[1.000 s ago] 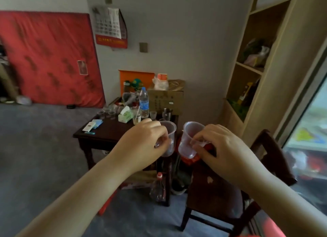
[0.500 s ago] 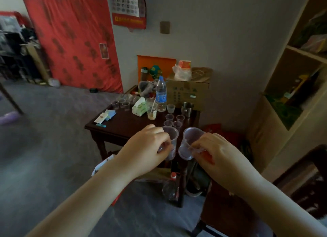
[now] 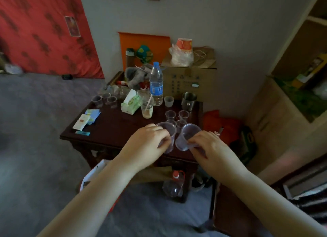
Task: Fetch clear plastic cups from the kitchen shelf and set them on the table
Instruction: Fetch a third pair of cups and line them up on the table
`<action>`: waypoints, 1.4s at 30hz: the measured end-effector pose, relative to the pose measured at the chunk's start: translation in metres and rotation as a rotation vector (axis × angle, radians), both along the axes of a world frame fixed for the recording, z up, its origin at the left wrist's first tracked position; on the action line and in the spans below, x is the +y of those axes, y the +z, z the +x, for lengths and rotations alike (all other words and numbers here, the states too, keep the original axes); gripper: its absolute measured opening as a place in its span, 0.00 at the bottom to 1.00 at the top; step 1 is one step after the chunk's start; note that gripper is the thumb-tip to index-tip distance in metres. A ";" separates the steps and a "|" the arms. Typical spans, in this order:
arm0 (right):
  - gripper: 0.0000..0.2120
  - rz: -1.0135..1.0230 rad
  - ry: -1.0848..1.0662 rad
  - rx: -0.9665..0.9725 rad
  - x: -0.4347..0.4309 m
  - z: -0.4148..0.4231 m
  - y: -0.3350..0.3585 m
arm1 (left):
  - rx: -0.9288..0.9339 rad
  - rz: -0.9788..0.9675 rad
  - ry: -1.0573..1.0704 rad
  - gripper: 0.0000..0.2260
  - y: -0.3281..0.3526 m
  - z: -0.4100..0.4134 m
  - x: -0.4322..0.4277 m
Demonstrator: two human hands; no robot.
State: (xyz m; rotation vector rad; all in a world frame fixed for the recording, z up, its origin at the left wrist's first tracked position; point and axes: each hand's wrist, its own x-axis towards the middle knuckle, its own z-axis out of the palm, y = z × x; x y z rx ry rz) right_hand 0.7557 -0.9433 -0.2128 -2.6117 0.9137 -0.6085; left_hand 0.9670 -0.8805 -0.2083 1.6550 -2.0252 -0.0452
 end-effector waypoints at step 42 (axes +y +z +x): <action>0.19 0.312 0.033 0.306 -0.226 0.043 -0.224 | 0.019 0.451 0.108 0.09 -0.223 0.018 -0.220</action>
